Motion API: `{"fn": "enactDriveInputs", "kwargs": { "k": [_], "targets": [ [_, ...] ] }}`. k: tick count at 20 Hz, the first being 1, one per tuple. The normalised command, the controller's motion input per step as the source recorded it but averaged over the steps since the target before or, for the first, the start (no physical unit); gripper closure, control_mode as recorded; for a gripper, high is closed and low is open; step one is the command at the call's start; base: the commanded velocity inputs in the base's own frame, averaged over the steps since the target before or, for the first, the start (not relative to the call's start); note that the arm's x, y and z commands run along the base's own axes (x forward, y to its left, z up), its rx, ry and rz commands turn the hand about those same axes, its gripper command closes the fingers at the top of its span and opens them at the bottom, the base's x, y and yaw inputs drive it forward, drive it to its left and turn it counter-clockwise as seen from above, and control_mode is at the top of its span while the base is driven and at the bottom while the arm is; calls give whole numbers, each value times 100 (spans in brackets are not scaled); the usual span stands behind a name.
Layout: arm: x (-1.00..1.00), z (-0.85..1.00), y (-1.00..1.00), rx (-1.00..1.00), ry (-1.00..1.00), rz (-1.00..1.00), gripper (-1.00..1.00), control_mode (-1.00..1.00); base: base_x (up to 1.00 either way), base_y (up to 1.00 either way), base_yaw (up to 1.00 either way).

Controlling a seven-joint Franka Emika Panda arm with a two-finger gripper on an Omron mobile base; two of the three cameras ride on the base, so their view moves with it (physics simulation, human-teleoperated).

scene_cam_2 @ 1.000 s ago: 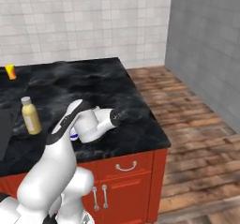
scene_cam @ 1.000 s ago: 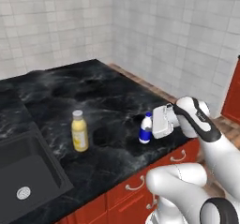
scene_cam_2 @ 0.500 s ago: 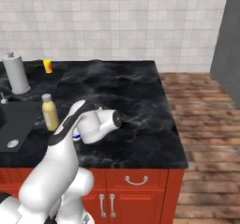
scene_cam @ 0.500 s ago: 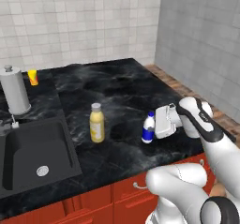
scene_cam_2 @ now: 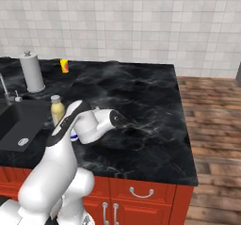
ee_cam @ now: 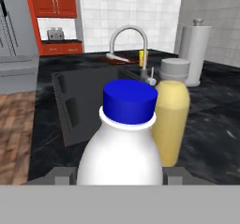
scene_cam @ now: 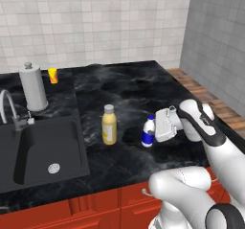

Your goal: Place the drinks on the dining counter in a tight cluster.

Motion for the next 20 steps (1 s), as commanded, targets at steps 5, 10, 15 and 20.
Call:
{"fn": "enactDriveInputs", "kwargs": {
  "k": [5, 10, 15, 20],
  "targets": [
    [5, 0, -10, 3, 0, 1, 100, -100, 10, -15, 1],
    [15, 0, -28, 9, 0, 4, 100, -100, 0, 0, 0],
    [23, 0, -12, 3, 0, 8, 100, -100, 0, 0, 0],
    [39, -4, 0, 0, 0, 4, 100, -100, 0, 0, 0]
  ]
}}
